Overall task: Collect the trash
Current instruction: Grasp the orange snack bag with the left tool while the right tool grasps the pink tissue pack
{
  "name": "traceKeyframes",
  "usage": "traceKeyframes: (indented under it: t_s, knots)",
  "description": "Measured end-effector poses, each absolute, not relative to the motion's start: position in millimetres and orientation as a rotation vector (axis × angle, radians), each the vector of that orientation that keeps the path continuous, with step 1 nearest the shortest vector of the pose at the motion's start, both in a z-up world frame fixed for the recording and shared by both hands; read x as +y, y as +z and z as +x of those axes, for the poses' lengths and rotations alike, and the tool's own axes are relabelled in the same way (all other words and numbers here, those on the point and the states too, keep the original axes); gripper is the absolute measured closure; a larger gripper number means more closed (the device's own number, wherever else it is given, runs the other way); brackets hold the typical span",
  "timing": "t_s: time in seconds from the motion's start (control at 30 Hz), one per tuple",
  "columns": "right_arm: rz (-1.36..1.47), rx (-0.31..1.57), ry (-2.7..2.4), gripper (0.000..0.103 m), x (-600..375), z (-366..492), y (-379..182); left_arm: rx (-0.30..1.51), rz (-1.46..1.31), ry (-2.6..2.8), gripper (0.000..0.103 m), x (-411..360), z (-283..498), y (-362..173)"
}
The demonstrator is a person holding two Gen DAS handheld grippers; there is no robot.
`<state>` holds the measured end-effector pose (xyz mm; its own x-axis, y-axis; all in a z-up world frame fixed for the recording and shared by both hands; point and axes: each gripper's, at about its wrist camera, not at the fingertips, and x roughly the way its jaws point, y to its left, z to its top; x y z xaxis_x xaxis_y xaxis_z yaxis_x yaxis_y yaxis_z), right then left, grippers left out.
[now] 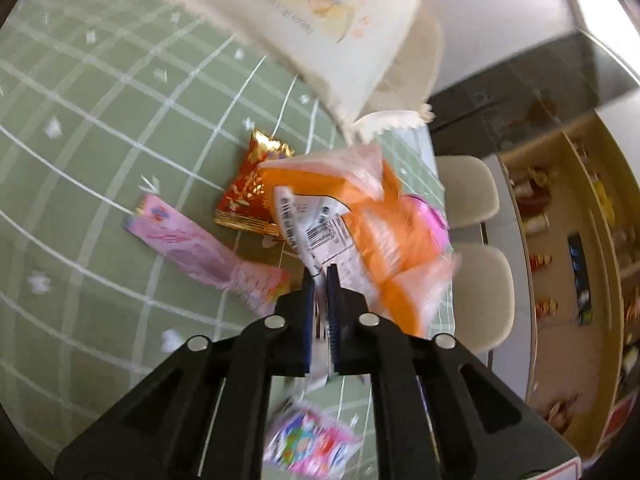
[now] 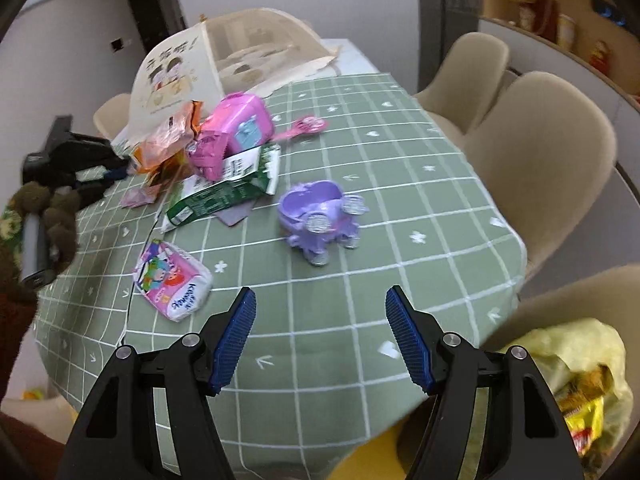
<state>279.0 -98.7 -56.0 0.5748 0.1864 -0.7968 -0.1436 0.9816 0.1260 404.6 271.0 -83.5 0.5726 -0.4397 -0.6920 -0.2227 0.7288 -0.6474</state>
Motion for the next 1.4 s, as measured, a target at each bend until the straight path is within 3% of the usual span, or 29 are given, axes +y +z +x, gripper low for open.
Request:
traceKeyframes:
  t_s: [0.27, 0.53, 0.6, 0.67, 0.87, 1.03, 1.17, 1.27, 1.4]
  knots:
    - [-0.022, 0.931, 0.417, 0.039, -59, 291, -57, 1.059, -0.476, -0.202, 0.1, 282, 324, -65]
    - [-0.103, 0.957, 0.633, 0.039, -6, 303, -74, 1.079, -0.489, -0.084, 0.099, 328, 286, -88]
    - [-0.125, 0.982, 0.679, 0.039, 8, 311, -83, 1.07, -0.509, -0.072, 0.094, 335, 287, -93]
    - [-0.162, 0.989, 0.704, 0.039, 21, 317, -88, 1.059, -0.527, -0.058, 0.082, 342, 289, -100]
    - [-0.143, 1.068, 0.742, 0.039, 37, 353, -110, 1.064, -0.524, -0.022, 0.069, 350, 285, -110]
    - [-0.119, 1.11, 0.785, 0.039, 51, 350, -119, 1.056, -0.486, -0.021, 0.063, 349, 272, -108]
    - [-0.324, 1.012, 0.744, 0.038, 76, 328, -122, 1.045, -0.496, 0.001, 0.06, 354, 265, -107]
    - [-0.399, 0.991, 0.721, 0.029, 88, 320, -125, 1.043, -0.511, 0.026, 0.059, 360, 262, -108]
    - [-0.39, 1.001, 0.705, 0.028, 88, 322, -125, 1.048, -0.516, 0.028, 0.059, 360, 260, -112]
